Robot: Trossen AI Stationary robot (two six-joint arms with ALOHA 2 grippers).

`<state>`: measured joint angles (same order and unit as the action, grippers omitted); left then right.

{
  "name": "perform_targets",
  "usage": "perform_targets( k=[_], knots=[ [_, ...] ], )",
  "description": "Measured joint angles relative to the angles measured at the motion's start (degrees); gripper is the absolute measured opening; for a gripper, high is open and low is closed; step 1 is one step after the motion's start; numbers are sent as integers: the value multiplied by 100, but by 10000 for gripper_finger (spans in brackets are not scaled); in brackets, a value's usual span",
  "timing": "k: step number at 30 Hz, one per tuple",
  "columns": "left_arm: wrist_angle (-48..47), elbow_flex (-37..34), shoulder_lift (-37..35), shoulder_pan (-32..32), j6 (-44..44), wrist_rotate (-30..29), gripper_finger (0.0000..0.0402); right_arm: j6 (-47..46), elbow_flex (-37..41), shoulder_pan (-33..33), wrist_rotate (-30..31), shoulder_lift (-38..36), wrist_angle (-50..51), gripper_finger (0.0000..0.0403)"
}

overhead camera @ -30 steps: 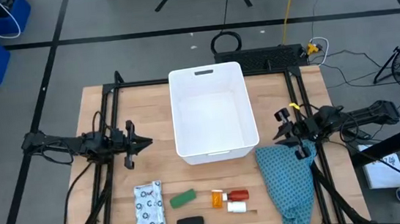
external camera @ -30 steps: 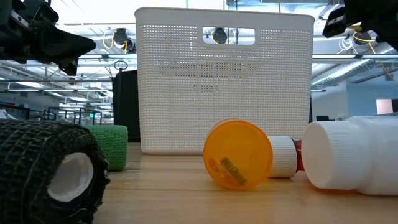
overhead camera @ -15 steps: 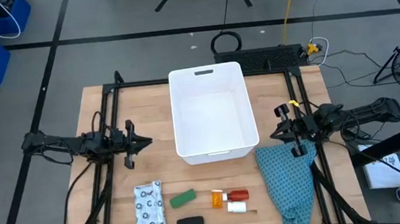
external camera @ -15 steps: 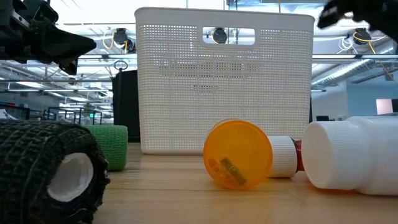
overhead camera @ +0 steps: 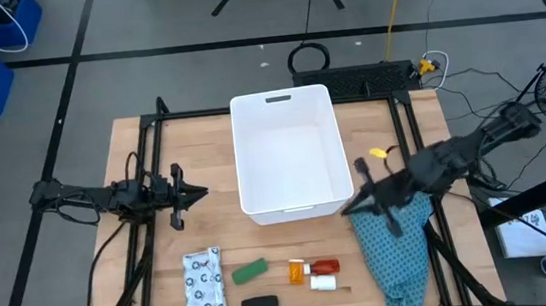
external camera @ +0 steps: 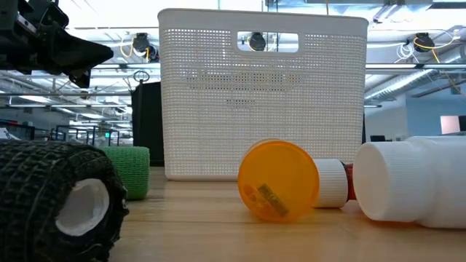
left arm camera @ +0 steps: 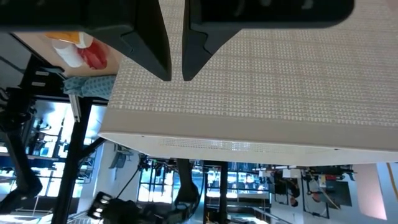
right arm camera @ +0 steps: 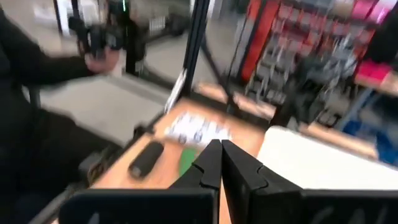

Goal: Pick & place medical supplies in basket/bin
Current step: Put the orange medicine bottle into the basket

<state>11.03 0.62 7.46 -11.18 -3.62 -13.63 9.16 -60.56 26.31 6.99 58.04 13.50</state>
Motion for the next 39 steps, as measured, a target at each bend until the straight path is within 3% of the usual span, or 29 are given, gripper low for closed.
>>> perform_targets(
  k=[5, 10, 14, 18, 28, 39],
  knots=[
    [-2, 0, 0, 0, -18, 1, 42, -675, -713, 770, 888, 1014, 1101, 0],
    [-2, 0, 0, 0, -22, 2, 42, -1339, -645, 1081, 1125, 1735, 1168, 11],
    [25, 0, 2, 0, -39, 2, 42, -1732, -516, 1213, 1716, 2225, 1129, 51],
    [89, 0, 0, 0, -110, 2, 42, -1952, -211, 1314, 1735, 2605, 881, 108],
    [79, 0, 0, 0, -128, 2, 42, -2660, 757, 1485, 1700, 2873, -246, 209],
    [72, 0, 0, 0, -160, 9, 42, -3098, 2008, 1505, 1698, 2946, -2593, 223]
  ],
)
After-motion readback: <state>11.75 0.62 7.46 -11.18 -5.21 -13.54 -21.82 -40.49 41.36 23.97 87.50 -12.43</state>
